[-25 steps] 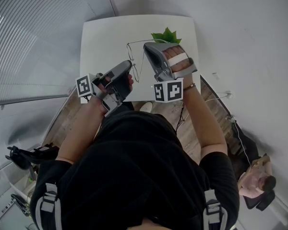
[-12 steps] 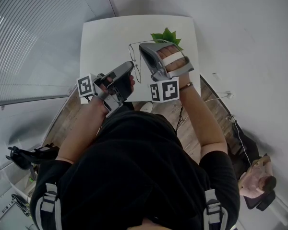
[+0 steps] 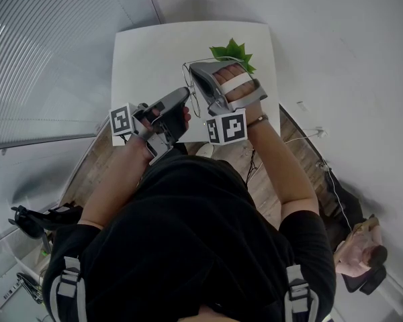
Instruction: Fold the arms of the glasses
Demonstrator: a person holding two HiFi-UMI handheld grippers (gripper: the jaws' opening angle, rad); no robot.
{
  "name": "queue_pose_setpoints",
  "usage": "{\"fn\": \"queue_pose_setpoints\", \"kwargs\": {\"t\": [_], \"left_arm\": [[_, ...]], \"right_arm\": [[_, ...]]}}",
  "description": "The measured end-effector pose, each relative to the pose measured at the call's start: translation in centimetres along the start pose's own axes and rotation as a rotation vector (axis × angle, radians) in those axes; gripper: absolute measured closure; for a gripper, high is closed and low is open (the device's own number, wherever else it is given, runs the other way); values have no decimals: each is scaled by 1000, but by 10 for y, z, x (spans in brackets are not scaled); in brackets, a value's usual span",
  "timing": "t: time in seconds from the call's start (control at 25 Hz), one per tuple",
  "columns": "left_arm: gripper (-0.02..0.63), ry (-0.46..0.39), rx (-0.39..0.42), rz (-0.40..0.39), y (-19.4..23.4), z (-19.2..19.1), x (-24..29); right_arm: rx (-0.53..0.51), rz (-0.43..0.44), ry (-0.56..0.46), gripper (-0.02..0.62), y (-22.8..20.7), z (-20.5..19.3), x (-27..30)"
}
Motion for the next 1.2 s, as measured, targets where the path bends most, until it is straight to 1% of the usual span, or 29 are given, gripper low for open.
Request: {"fn": "queue_pose_setpoints", "kwargs": {"t": [0.32,0.44,0.72,0.8,0.96,1.2], "left_arm": [[595,3,0,-18,-2,0,2],[595,-4,4,-21,-1,1,1],[595,-23,8,-24,-1,4,0],[595,-27,12,-25,-2,5,-1],[595,-40,19,-24,-4,7,-1],[595,-53,30,-24,-4,11,-2]], "right_arm": [[-32,23,2,535,7,2,1],[-25,34,-1,518,11,3,1],[2,34,3,514,11,-2,-5],[30,34,6,511,9,-4,-9],[135,25,15,492,4,-13,-22],[266,-41,42,491,-11,-35,-41]]}}
Point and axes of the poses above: the fingertips, and each gripper's own axes: x forward along the fingers, y to its left, z out of its top, the point moved 4 cm from there along -x, backward along the fingers, and after that the axes turned 5 degrees about x, right-handed, at the moved point
